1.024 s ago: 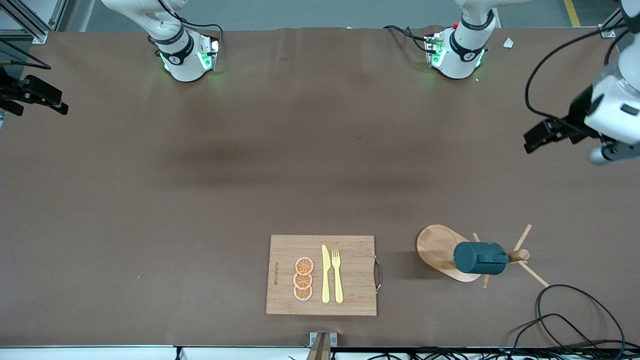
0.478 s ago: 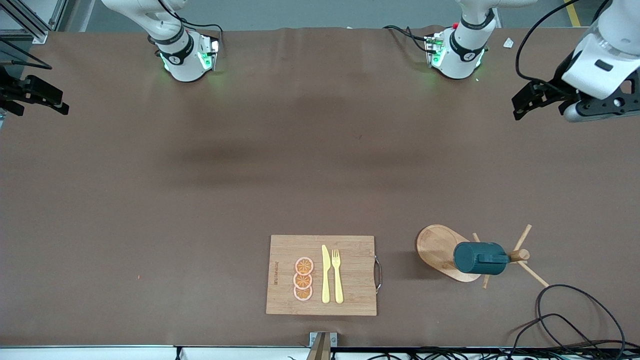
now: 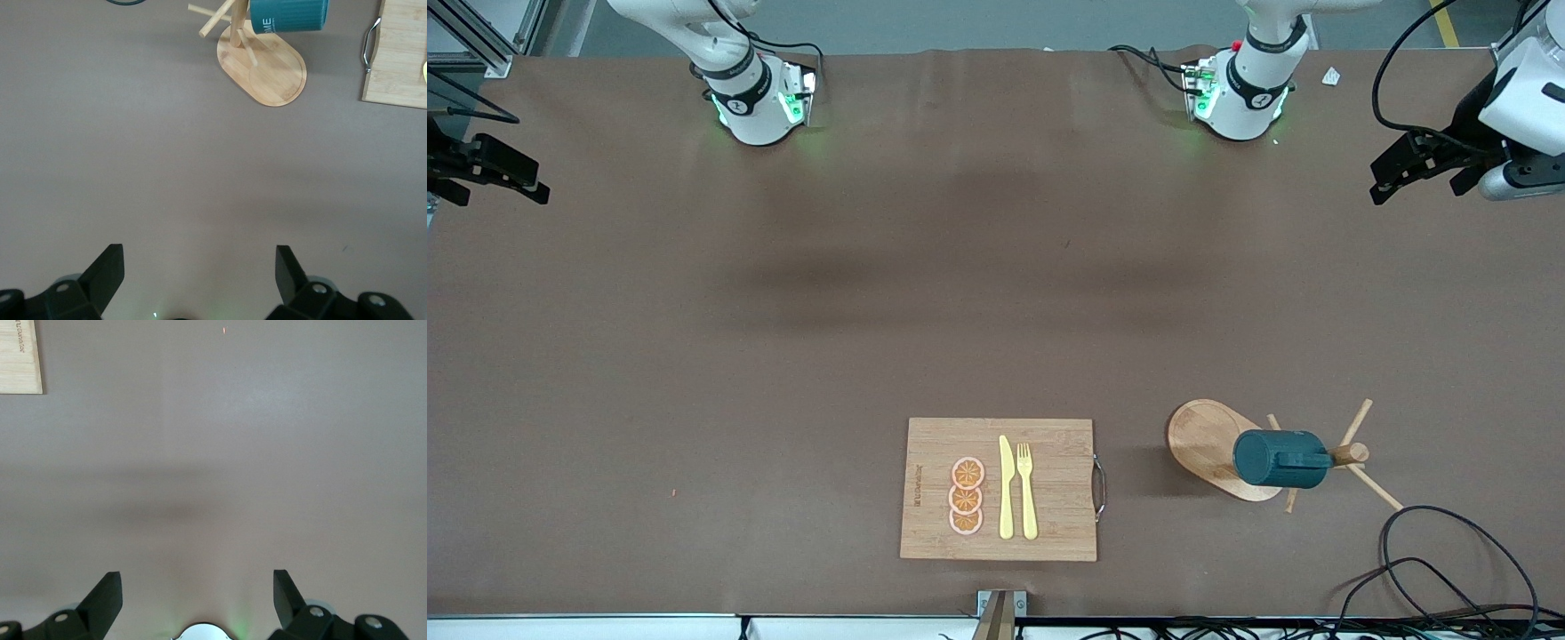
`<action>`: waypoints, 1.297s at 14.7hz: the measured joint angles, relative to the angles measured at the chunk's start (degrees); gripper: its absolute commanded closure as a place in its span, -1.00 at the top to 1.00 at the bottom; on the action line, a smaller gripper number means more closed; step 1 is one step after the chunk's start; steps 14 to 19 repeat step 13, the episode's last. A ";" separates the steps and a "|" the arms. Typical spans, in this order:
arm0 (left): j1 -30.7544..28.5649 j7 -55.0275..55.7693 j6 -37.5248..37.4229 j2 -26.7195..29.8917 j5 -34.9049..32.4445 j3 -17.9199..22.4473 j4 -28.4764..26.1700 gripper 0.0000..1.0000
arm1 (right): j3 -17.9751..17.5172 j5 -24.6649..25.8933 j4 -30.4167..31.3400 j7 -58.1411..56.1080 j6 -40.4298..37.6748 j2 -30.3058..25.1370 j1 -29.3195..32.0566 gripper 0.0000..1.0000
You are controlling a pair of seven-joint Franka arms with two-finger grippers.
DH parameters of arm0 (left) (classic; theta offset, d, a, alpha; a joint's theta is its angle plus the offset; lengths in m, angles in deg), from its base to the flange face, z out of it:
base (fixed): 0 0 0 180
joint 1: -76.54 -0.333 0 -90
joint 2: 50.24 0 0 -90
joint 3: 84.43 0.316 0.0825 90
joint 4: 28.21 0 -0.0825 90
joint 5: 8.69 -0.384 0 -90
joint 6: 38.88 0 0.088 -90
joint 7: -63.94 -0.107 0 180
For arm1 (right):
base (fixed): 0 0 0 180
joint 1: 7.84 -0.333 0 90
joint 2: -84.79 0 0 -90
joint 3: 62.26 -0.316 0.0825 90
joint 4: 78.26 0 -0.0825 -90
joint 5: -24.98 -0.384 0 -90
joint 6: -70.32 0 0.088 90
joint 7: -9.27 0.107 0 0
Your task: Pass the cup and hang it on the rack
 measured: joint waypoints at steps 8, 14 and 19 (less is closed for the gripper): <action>0.54 -3.82 -0.11 -1.10 0.05 -0.48 1.42 1.00 | 0.00 0.00 0.00 0.00 0.00 0.00 0.00 1.00; 0.44 -6.15 -0.22 -1.38 0.05 -0.48 1.42 1.00 | 0.02 0.00 0.00 0.00 -0.01 0.00 0.00 1.00; 0.44 -6.15 -0.22 -1.38 0.05 -0.48 1.42 1.00 | 0.02 0.00 0.00 0.00 -0.01 0.00 0.00 1.00</action>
